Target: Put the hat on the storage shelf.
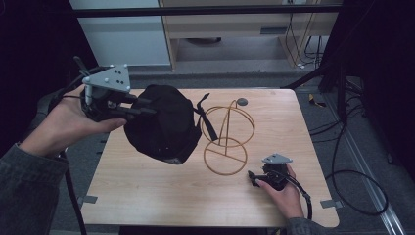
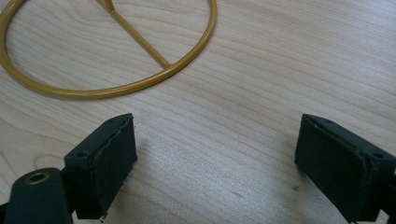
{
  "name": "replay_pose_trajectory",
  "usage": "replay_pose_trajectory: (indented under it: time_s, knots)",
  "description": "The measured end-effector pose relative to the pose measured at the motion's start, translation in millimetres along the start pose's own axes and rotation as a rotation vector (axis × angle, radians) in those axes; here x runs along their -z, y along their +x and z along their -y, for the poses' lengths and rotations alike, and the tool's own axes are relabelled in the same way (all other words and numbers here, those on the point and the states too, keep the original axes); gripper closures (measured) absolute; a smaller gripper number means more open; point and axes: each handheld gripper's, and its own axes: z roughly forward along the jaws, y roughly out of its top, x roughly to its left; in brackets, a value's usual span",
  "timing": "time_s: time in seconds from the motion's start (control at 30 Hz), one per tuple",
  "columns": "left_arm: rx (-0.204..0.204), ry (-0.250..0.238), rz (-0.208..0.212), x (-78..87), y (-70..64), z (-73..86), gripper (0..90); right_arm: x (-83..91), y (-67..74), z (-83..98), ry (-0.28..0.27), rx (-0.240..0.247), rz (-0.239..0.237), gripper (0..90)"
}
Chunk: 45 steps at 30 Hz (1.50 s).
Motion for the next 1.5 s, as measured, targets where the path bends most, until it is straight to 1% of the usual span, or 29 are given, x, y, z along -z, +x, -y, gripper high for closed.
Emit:
replay_pose_trajectory:
  time_s: [0.13, 0.33, 0.43, 0.47, 0.63, 0.77, 0.93, 1.17, 1.23, 1.3, 1.4, 1.5]
  knots:
    - [-0.013, 0.009, -0.001, -2.2, 2.0, -11.2, 73.8, 0.0, 0.0, 0.0, -0.001, 0.000, 0.000, 12.7]
    - [-0.013, 0.006, -0.006, -4.7, 6.5, -26.0, 73.8, 0.0, 0.0, 0.0, 0.000, 0.001, 0.000, 12.7]
    - [-0.015, 0.009, -0.005, -6.8, 5.9, -29.3, 73.8, 0.0, 0.0, 0.0, 0.000, 0.001, 0.000, 12.7]
    - [-0.022, 0.021, -0.005, -9.9, 4.4, -32.1, 73.8, -0.1, -0.1, 0.0, 0.000, 0.002, 0.000, 12.7]
    - [-0.018, 0.023, -0.004, -16.6, 2.4, -34.7, 73.8, 0.0, 0.0, 0.0, 0.000, 0.001, 0.000, 12.7]
    - [-0.025, 0.032, -0.005, -20.8, 1.3, -37.3, 73.8, 0.0, 0.1, 0.1, 0.000, -0.001, 0.000, 12.7]
    - [-0.022, 0.031, -0.006, -22.0, 0.1, -38.5, 73.7, 0.0, 0.2, 0.1, 0.001, -0.001, -0.001, 12.7]
    - [-0.017, 0.026, -0.019, -22.6, 0.2, -43.4, 73.7, 0.0, 0.2, 0.0, 0.001, -0.002, -0.001, 12.7]
    - [-0.010, 0.025, -0.030, -24.7, 0.8, -47.7, 73.7, 0.0, 0.2, 0.0, 0.001, -0.002, -0.001, 12.7]
    - [-0.014, 0.019, -0.038, -27.3, 1.6, -51.9, 73.7, 0.0, 0.1, 0.0, 0.001, -0.001, -0.001, 12.7]
    - [-0.013, 0.009, -0.042, -33.0, 2.4, -61.0, 73.7, 0.0, 0.1, 0.1, 0.001, -0.001, -0.001, 12.7]
    - [-0.020, 0.006, -0.046, -38.7, 2.8, -69.9, 73.7, 0.0, 0.2, 0.1, 0.001, -0.001, -0.001, 12.7]
